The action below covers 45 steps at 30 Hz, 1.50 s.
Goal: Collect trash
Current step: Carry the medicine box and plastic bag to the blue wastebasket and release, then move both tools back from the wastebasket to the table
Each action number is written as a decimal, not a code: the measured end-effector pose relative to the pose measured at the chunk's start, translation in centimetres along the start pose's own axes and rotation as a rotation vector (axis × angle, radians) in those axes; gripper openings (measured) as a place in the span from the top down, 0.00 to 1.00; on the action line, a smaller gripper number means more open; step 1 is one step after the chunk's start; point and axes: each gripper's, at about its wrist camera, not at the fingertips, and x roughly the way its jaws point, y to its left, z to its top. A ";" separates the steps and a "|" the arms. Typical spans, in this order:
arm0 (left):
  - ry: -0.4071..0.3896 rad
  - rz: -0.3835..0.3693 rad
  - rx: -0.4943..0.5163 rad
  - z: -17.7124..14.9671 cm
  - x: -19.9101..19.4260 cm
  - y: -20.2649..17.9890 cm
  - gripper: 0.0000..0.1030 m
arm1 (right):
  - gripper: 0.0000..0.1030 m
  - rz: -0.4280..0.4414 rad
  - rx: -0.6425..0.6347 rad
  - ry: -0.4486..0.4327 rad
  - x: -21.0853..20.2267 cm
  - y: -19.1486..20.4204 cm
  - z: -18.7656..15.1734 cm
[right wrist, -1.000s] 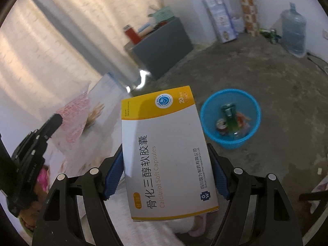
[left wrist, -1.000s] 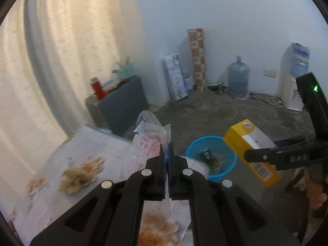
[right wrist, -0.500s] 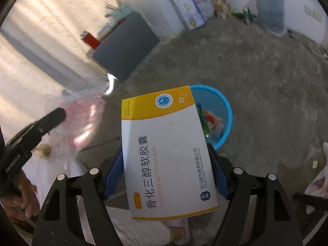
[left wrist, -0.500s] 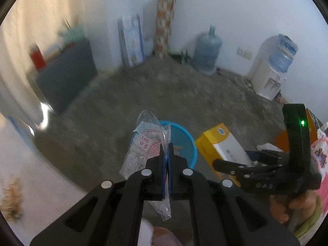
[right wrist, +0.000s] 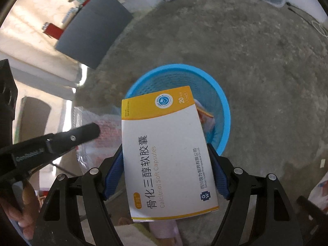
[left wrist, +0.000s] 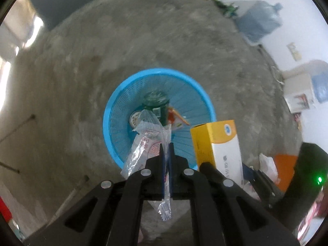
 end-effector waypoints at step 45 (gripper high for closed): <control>-0.363 -0.150 -0.012 -19.2 -22.9 9.3 0.32 | 0.14 -0.009 -0.059 -0.208 -15.0 2.4 -12.2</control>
